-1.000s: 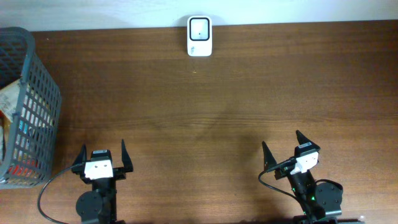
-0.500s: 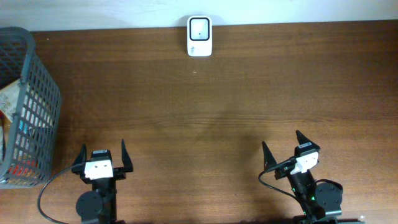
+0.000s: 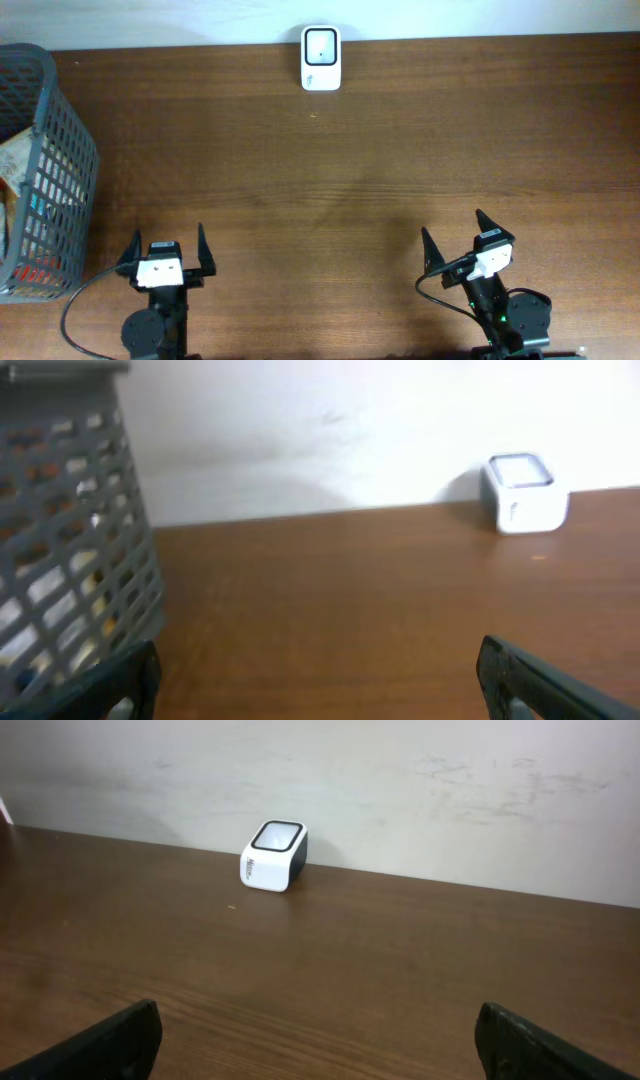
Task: Scan the item barcode
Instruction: 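Move the left gripper over the grey basket and reach inside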
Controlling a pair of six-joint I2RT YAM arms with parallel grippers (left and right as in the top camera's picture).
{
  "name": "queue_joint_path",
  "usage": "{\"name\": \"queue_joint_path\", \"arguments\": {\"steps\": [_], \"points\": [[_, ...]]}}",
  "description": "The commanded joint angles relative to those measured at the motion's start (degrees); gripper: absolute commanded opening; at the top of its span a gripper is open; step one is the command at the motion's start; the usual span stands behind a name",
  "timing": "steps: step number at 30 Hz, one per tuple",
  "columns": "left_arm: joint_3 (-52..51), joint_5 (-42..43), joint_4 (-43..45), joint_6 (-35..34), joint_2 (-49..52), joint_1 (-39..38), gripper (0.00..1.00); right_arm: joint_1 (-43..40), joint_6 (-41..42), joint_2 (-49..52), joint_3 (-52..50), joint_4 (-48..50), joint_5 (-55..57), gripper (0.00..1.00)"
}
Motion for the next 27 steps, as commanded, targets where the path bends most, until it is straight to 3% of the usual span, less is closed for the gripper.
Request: {"name": "queue_joint_path", "arguments": {"steps": [1, 5, 8, 16, 23, 27], "points": [[0.6, 5.6, 1.1, 0.7, -0.4, -0.2, 0.99, 0.3, 0.4, -0.3, -0.3, -0.4, 0.3, 0.99], [6.3, 6.4, 0.4, 0.7, 4.7, -0.2, 0.99, 0.3, 0.4, -0.3, -0.3, -0.4, 0.3, 0.99], [17.3, 10.3, -2.1, 3.1, 17.3, -0.2, 0.99, 0.3, 0.4, -0.3, -0.3, -0.4, 0.3, 0.99], [53.0, 13.7, -25.3, 3.5, 52.4, -0.2, 0.99, 0.3, 0.4, -0.3, -0.3, -0.4, 0.3, 0.99], [56.0, 21.3, -27.3, 1.8, 60.4, -0.2, 0.99, 0.3, 0.4, -0.3, -0.3, -0.4, 0.3, 0.99], [56.0, 21.3, -26.3, 1.8, 62.2, -0.2, 0.99, 0.3, 0.4, -0.3, -0.3, -0.4, 0.3, 0.99]]}}
